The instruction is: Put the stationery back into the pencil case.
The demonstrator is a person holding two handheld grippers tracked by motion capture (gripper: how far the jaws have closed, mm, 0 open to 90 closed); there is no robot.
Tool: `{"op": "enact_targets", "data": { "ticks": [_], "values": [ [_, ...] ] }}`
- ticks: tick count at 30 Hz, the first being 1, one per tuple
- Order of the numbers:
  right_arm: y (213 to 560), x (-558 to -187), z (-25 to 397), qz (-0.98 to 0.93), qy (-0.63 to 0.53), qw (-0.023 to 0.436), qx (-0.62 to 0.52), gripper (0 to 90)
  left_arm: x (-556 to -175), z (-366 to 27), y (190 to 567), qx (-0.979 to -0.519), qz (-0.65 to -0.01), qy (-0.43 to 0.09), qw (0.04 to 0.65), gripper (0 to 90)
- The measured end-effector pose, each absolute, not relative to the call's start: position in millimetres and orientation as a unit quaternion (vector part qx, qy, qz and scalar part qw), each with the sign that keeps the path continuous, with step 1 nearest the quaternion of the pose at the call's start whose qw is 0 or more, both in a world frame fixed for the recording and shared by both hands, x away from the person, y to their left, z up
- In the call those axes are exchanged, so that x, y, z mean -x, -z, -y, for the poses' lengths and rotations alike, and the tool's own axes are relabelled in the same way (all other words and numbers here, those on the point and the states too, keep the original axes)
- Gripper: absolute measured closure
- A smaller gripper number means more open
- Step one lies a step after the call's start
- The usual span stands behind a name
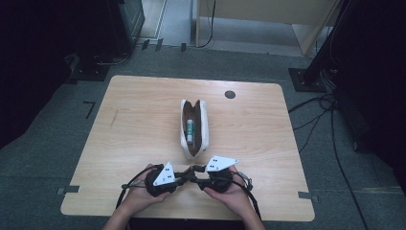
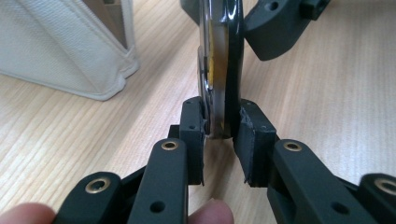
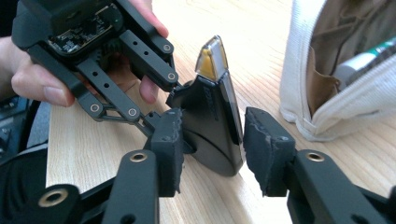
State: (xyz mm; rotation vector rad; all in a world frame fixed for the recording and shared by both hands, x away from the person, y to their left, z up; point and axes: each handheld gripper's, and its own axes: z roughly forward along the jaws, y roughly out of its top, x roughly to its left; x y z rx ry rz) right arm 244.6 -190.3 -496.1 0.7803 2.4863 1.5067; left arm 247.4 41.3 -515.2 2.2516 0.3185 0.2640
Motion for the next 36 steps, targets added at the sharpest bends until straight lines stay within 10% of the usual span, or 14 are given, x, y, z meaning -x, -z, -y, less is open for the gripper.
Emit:
{"op": "enact_targets", "data": {
  "ticks": [4, 11, 36],
  "values": [
    [493, -242, 187, -0.825, -0.511, 0.075, -0.230, 54.5, -250, -42, 516, -0.896, -0.127, -0.089, 0.416, 74.9],
    [486, -243, 200, -0.816, -0.532, 0.063, -0.215, 83.4, -253, -44, 517, -0.896, -0.141, -0.074, 0.414, 74.8],
    [493, -249, 190, -0.821, -0.541, 0.048, -0.176, 68.8, -256, -44, 517, -0.901, -0.129, -0.039, 0.413, 74.9]
  ]
}}
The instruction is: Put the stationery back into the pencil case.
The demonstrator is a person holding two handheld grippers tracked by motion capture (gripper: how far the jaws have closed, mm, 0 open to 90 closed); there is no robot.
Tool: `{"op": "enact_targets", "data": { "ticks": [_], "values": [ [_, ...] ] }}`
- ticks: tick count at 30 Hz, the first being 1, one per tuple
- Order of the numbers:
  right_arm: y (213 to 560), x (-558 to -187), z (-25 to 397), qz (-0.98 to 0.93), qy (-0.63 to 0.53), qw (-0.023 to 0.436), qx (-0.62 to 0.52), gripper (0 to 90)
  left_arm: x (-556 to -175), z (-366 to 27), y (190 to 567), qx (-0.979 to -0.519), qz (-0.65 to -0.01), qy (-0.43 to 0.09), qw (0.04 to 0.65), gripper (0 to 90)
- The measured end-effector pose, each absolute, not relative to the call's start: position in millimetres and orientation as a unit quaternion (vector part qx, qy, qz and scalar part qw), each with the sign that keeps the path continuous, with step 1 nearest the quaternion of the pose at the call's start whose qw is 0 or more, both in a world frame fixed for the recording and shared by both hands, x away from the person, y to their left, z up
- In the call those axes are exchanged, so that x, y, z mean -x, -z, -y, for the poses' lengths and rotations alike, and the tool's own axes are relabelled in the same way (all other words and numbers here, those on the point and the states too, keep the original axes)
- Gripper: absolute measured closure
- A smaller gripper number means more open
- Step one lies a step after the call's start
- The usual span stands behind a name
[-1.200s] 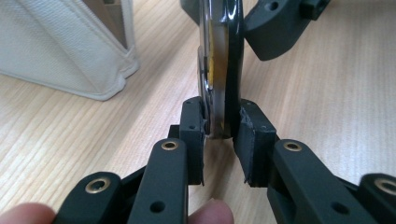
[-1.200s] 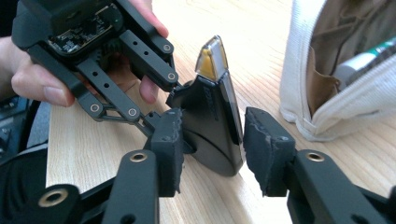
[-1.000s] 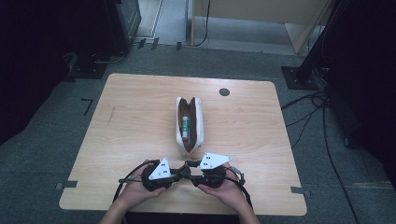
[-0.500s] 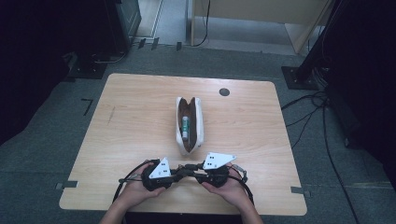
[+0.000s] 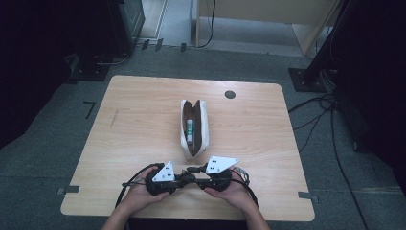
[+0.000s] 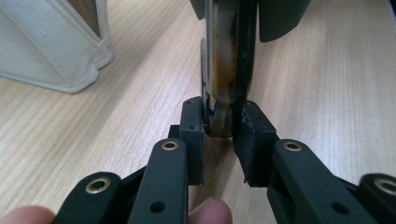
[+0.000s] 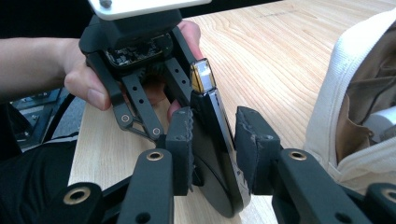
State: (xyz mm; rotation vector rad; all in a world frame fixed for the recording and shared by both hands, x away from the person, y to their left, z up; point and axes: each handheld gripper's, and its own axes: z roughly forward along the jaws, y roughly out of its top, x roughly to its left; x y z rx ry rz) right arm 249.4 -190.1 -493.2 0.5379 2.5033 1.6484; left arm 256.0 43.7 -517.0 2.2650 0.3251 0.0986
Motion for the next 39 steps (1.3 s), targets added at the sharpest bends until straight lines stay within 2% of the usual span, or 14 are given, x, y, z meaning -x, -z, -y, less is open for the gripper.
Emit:
{"op": "enact_targets", "data": {
  "ticks": [5, 9, 15, 17, 21, 25, 28, 32, 34, 39],
  "values": [
    [494, -249, 190, -0.822, -0.542, 0.047, -0.165, 70.0, -256, -44, 517, -0.902, -0.120, -0.030, 0.413, 75.0],
    [493, -250, 186, -0.818, -0.548, 0.039, -0.170, 62.3, -253, -43, 517, -0.903, -0.108, -0.033, 0.414, 75.0],
    [494, -249, 180, -0.816, -0.556, 0.029, -0.157, 63.1, -254, -43, 517, -0.901, -0.105, -0.023, 0.421, 75.0],
    [495, -251, 180, -0.813, -0.560, 0.034, -0.158, 57.2, -254, -43, 517, -0.900, -0.102, -0.013, 0.422, 74.9],
    [497, -253, 180, -0.814, -0.563, 0.015, -0.144, 67.3, -254, -43, 517, -0.902, -0.098, -0.007, 0.421, 74.9],
    [497, -251, 180, -0.818, -0.560, 0.006, -0.131, 72.4, -253, -43, 517, -0.902, -0.096, -0.010, 0.420, 73.9],
    [496, -249, 181, -0.825, -0.553, 0.020, -0.116, 78.1, -253, -43, 517, -0.903, -0.094, -0.006, 0.420, 68.9],
    [493, -246, 183, -0.825, -0.552, 0.035, -0.115, 78.6, -253, -45, 517, -0.902, -0.101, -0.020, 0.419, 67.5],
    [491, -247, 186, -0.821, -0.555, 0.046, -0.126, 78.6, -254, -46, 517, -0.899, -0.108, -0.021, 0.424, 61.6],
    [483, -248, 197, -0.803, -0.568, 0.071, -0.165, 78.6, -256, -50, 516, -0.894, -0.147, -0.047, 0.421, 40.4]
  ]
}}
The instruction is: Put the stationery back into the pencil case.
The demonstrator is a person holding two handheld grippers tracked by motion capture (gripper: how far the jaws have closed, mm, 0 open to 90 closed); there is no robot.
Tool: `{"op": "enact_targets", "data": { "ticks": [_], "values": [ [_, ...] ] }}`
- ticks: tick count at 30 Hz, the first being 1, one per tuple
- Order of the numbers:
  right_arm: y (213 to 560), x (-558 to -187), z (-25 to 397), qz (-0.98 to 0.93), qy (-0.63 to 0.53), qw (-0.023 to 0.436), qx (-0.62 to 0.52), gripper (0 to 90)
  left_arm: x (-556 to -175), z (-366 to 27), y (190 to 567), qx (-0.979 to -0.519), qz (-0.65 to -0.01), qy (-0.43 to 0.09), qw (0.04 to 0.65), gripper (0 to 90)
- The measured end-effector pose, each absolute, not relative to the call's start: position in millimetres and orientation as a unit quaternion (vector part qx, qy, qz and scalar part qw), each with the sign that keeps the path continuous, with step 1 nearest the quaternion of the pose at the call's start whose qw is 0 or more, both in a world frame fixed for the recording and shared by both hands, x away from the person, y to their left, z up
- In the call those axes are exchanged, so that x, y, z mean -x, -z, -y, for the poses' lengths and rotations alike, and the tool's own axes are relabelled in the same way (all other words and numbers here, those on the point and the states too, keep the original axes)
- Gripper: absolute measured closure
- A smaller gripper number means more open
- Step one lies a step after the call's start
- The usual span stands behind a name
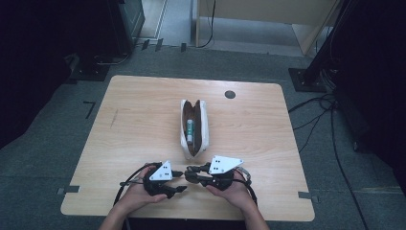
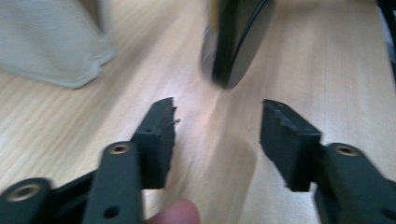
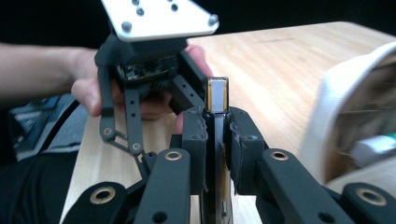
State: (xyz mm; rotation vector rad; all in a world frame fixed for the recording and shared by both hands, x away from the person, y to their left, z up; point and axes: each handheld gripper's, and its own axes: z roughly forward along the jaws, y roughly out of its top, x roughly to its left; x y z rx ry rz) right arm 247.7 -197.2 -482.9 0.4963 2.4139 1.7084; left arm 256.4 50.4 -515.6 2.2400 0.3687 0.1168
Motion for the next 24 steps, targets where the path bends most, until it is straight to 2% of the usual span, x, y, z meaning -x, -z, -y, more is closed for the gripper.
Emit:
{"op": "enact_targets", "data": {
  "ticks": [4, 9, 24],
  "values": [
    [476, -246, 201, -0.799, -0.562, 0.097, -0.190, 78.4, -257, -52, 516, -0.895, -0.178, -0.070, 0.402, 18.1],
    [465, -241, 202, -0.789, -0.564, 0.112, -0.218, 78.5, -257, -63, 513, -0.887, -0.211, -0.087, 0.401, 9.5],
    [435, -243, 197, -0.766, -0.565, 0.149, -0.267, 78.4, -270, -104, 513, -0.860, -0.304, -0.123, 0.390, 8.7]
  ]
}}
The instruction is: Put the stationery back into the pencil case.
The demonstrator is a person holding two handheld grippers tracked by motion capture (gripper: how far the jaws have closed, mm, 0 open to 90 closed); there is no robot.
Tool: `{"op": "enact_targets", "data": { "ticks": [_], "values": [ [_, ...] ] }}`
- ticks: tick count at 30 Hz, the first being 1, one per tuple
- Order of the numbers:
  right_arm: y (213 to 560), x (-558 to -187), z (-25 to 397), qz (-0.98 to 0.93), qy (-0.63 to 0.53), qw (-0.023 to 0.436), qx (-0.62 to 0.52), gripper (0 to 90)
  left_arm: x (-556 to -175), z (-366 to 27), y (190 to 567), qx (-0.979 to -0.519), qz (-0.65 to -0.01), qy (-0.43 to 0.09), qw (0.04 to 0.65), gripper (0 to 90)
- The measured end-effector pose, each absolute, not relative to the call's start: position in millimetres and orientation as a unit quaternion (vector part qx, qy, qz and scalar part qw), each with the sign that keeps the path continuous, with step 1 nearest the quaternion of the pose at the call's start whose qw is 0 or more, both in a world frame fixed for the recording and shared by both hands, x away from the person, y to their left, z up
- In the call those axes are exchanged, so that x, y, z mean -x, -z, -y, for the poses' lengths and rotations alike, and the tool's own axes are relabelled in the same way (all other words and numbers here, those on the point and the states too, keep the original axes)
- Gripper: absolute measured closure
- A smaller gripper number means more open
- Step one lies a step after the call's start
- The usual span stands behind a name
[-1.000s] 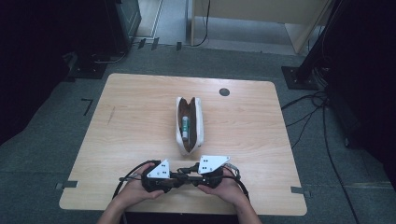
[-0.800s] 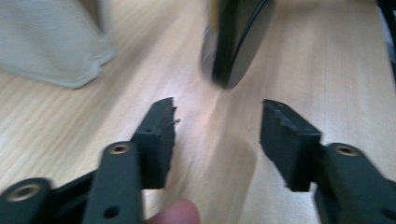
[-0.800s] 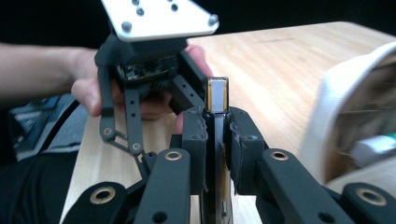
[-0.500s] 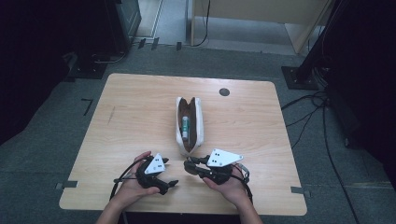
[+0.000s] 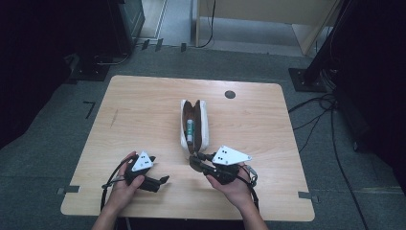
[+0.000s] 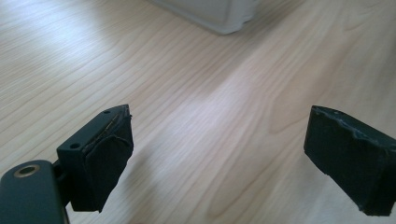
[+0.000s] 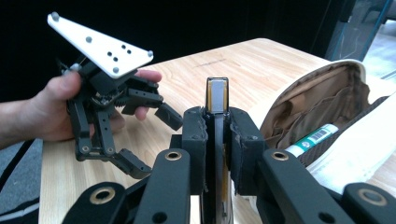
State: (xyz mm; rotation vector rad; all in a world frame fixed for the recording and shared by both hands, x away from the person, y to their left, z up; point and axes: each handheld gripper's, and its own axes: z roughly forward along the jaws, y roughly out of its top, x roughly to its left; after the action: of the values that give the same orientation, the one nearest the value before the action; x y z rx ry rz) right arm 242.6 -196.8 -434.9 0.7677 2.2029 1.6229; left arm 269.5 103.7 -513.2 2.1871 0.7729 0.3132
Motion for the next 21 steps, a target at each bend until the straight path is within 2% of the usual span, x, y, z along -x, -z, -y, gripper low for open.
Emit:
{"op": "enact_targets", "data": {
  "ticks": [6, 10, 21],
  "values": [
    [426, -250, 200, -0.747, -0.571, 0.155, -0.303, 78.4, -275, -116, 515, -0.855, -0.336, -0.154, 0.363, 8.7],
    [422, -256, 201, -0.742, -0.572, 0.160, -0.311, 78.4, -281, -128, 517, -0.842, -0.374, -0.151, 0.358, 8.8],
    [414, -269, 193, -0.730, -0.567, 0.180, -0.337, 78.4, -285, -148, 519, -0.824, -0.421, -0.173, 0.337, 8.7]
  ]
}}
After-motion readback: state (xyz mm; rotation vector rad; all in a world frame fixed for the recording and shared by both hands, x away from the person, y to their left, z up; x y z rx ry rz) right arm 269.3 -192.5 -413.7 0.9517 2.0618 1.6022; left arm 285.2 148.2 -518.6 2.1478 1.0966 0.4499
